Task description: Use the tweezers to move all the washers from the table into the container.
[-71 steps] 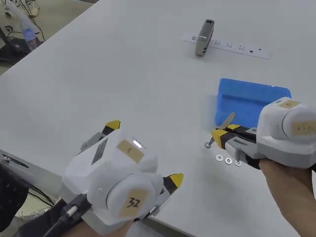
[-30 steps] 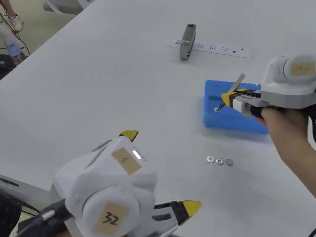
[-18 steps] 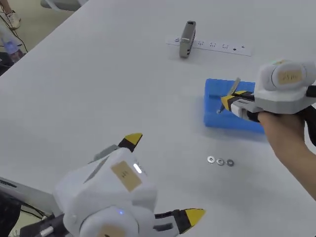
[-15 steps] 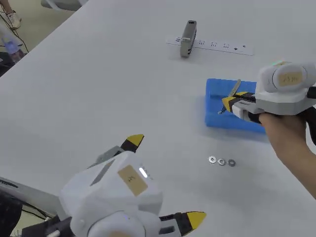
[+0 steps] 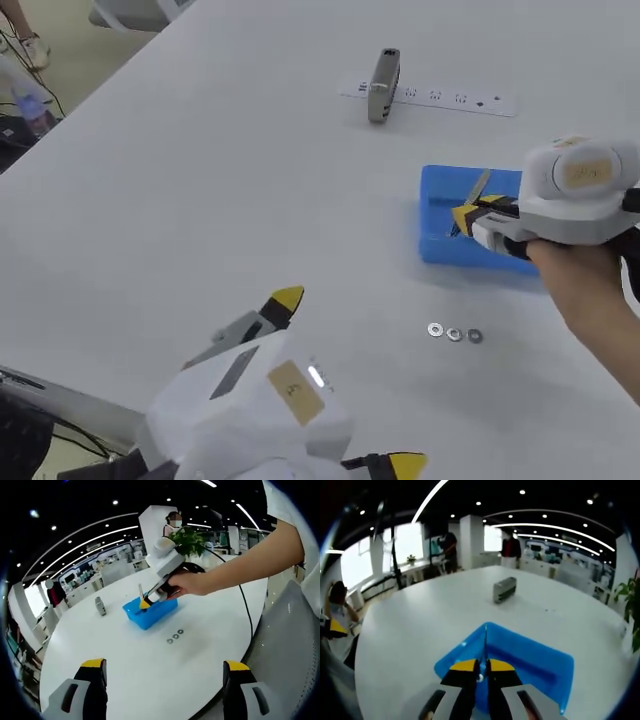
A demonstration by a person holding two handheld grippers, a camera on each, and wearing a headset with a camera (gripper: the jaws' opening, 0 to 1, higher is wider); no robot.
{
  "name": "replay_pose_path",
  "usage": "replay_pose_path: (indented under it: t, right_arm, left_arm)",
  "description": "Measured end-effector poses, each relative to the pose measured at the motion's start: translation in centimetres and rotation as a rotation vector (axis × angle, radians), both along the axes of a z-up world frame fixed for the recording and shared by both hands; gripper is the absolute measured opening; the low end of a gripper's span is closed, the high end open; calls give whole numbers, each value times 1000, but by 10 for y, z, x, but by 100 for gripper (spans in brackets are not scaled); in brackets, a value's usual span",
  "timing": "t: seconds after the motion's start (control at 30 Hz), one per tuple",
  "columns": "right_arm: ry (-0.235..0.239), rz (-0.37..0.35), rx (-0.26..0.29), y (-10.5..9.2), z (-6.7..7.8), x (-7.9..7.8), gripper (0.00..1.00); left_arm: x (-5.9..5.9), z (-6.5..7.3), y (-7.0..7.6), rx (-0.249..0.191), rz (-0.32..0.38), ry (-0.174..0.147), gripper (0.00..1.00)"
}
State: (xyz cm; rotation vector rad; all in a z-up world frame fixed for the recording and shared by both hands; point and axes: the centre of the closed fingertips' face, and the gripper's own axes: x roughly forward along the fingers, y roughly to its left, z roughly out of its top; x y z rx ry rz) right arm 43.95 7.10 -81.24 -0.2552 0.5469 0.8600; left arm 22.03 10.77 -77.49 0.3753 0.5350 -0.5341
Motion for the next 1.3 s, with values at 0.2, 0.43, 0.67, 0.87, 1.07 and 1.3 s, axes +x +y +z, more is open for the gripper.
replay_pose_path:
  t: [0.2,0.43,0.67,0.87,1.07,1.3]
  right_arm:
    - [-14,-15,28,-5,13,0,4]
    - [-49,-2,104,-8,46,-12,4]
    - [-73,38,148,-14,70,-50,4]
    - [-50,65,116,-19,62,-83,4]
    - [29,100,104,-14,31,-111,4]
    - [59,128,89,-6,16,-119,4]
  left_arm:
    - [6,13,0,-121,42,-30,99]
    - [4,13,-7,-129,20,-37,99]
    - [4,12,-6,-118,22,-42,99]
    - [2,10,-10,-94,-6,-41,99]
    - [1,9,-11,-88,-10,-41,99]
    - [2,9,-11,-85,-7,-42,99]
